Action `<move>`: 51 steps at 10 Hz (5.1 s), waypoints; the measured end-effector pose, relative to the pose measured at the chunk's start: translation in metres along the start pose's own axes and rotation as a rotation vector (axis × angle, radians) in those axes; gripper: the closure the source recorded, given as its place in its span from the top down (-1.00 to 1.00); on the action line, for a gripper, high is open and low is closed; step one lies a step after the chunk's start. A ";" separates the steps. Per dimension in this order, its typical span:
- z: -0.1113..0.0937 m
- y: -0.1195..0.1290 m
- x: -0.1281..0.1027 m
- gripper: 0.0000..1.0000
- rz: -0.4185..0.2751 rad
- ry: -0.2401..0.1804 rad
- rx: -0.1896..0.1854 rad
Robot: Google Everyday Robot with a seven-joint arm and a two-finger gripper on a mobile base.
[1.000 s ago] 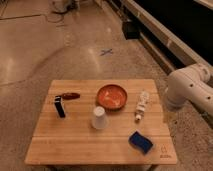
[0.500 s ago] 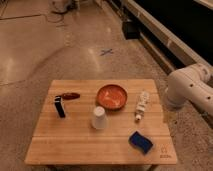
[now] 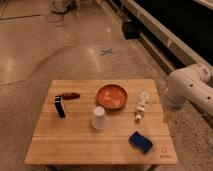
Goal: Place the ceramic cup over the eraser
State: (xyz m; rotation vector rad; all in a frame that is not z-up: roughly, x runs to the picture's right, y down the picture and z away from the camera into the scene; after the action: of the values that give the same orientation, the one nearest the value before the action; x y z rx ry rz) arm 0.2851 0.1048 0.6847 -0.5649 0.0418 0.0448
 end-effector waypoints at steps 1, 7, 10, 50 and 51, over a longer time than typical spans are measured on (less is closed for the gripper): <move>0.001 0.001 -0.002 0.30 -0.012 0.000 -0.004; 0.014 -0.012 -0.123 0.30 -0.275 -0.131 -0.030; 0.023 -0.025 -0.175 0.30 -0.372 -0.184 -0.030; 0.072 -0.025 -0.306 0.30 -0.657 -0.256 -0.102; 0.071 -0.021 -0.310 0.30 -0.667 -0.262 -0.104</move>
State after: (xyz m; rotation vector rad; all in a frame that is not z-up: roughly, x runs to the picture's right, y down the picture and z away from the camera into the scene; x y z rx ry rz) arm -0.0217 0.1159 0.7718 -0.6503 -0.4062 -0.5301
